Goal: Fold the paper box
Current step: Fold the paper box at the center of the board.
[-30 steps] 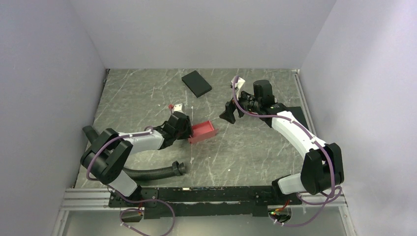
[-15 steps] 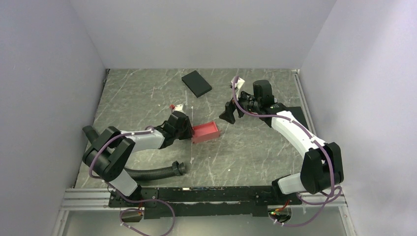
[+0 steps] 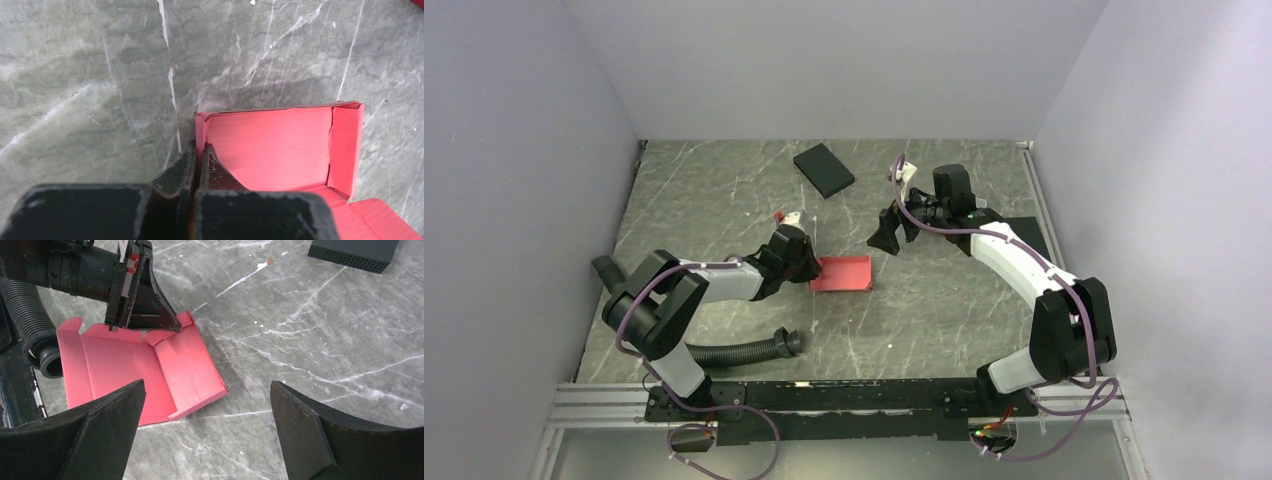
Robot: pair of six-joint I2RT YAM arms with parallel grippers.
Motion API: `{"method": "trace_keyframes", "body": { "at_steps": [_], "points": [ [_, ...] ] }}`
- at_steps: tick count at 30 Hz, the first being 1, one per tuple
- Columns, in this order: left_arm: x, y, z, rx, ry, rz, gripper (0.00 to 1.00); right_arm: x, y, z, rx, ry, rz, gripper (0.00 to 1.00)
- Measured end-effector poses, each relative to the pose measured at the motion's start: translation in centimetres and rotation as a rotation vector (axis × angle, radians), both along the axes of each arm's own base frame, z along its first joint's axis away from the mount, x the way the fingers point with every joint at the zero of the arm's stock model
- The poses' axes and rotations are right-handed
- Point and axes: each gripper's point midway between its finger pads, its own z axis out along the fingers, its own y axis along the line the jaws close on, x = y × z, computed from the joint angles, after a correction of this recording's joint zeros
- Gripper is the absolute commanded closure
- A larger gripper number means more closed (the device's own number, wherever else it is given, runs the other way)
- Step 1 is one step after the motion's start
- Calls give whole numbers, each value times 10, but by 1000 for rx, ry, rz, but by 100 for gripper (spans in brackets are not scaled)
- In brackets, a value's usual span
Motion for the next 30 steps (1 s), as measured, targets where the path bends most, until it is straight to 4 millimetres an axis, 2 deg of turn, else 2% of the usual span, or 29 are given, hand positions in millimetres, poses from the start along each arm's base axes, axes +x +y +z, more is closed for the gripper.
{"method": "trace_keyframes", "body": {
  "at_steps": [3, 6, 10, 15, 19, 24, 27, 30],
  "points": [
    [1, 3, 3, 14, -23, -3, 100, -1, 1, 0, 2, 0, 4, 0],
    [-1, 13, 17, 29, -89, 0, 100, -1, 1, 1, 3, -3, 9, 0],
    [0, 24, 57, 50, -288, 16, 100, -5, 1, 11, 7, -33, 19, 0],
    [-5, 14, 103, 86, -551, -7, 100, -17, 3, 29, 40, -102, 69, 0],
    [-10, 5, 117, 153, -682, -40, 100, -23, 5, 31, 35, -143, 132, 0],
    [-11, -3, 125, 228, -777, -51, 100, -37, 9, 20, -33, -168, 200, 0],
    [-13, -2, 124, 284, -801, -25, 100, -40, 16, 13, -77, -156, 179, 0],
    [-13, 2, 124, 321, -814, 21, 100, -30, 13, 13, -85, -135, 90, 0]
  ]
}}
